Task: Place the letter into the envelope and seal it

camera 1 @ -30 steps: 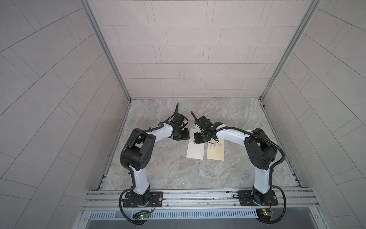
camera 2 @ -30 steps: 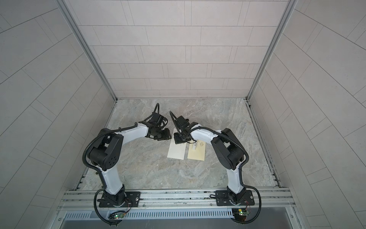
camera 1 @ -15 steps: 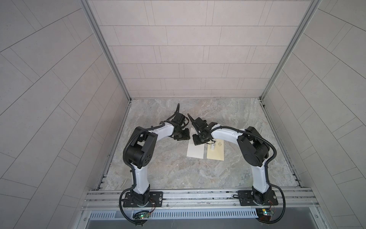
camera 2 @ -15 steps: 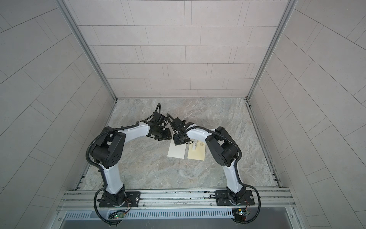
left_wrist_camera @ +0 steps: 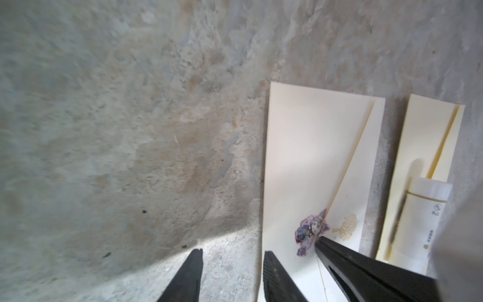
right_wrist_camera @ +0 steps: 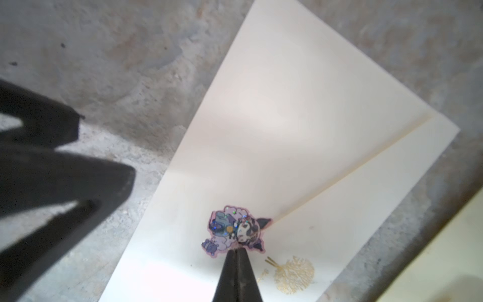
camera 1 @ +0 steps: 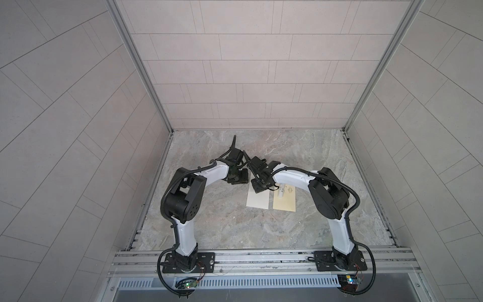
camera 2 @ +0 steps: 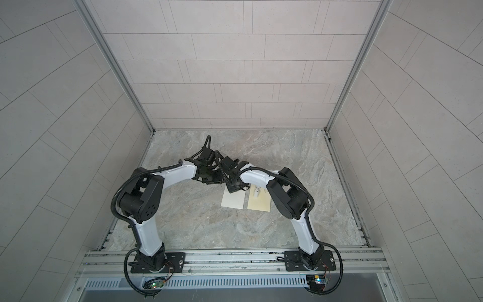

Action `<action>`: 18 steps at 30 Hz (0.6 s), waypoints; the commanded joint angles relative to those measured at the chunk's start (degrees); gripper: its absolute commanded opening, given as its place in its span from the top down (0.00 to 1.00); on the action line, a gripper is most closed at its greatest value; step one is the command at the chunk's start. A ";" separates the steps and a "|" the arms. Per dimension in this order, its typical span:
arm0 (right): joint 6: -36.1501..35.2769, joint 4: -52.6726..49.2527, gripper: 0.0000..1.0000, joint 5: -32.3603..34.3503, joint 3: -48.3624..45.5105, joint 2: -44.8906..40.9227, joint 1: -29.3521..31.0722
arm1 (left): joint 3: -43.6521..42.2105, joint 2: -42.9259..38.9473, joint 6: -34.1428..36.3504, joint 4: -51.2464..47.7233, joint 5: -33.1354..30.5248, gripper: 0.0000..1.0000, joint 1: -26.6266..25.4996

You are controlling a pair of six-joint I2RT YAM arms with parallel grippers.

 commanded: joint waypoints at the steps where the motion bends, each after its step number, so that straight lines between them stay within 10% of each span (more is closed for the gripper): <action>1: 0.17 5.85 0.97 -2.48 -4.19 -7.87 -0.59 | -0.71 -3.48 2.44 0.15 -2.21 0.53 -0.17; 11: 11.49 5.01 0.54 -2.55 -10.33 -20.06 -11.88 | 1.00 -4.24 11.07 1.44 -1.35 0.38 -7.51; 18: 15.19 2.99 0.46 -3.45 -15.66 -18.91 -16.42 | 1.78 -3.55 12.53 4.99 0.11 0.20 -11.71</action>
